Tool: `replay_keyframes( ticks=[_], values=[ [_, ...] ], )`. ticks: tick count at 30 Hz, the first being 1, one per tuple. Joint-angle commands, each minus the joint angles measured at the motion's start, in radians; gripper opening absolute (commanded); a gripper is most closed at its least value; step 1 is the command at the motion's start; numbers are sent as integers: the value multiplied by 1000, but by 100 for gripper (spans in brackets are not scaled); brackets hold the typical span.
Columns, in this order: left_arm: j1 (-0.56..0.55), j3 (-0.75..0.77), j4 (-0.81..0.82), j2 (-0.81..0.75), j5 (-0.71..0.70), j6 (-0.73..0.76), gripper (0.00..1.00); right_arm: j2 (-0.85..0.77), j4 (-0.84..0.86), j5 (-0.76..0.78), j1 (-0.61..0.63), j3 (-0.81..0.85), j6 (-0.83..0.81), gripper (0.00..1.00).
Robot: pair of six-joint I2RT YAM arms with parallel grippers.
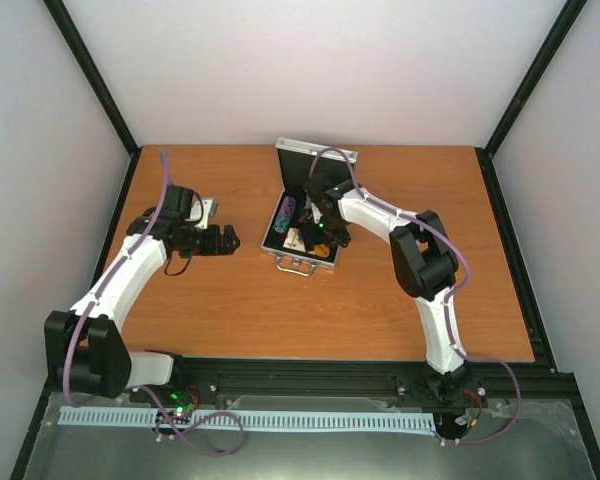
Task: Pack up texas hold em set
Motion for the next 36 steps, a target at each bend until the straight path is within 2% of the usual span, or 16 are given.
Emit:
replay_keyframes(
  ticks=[1,6,19,24,31,36],
  values=[
    [6,37,0,11,-6,13,100,30,28,7,-9,-40,-16,77],
    [5,34,-6,6,-10,12,100,15,57,-1,-9,-81,-12,71],
    [5,34,-6,4,-12,13,100,-27,40,74,-9,-79,-5,49],
    [5,30,-1,3,-11,10,100,-47,28,80,-9,-72,-2,30],
    [5,30,2,4,-11,11,100,-49,0,88,-9,-14,-8,29],
    [5,28,1,3,-15,12,100,-49,-18,122,-9,1,0,22]
  ],
)
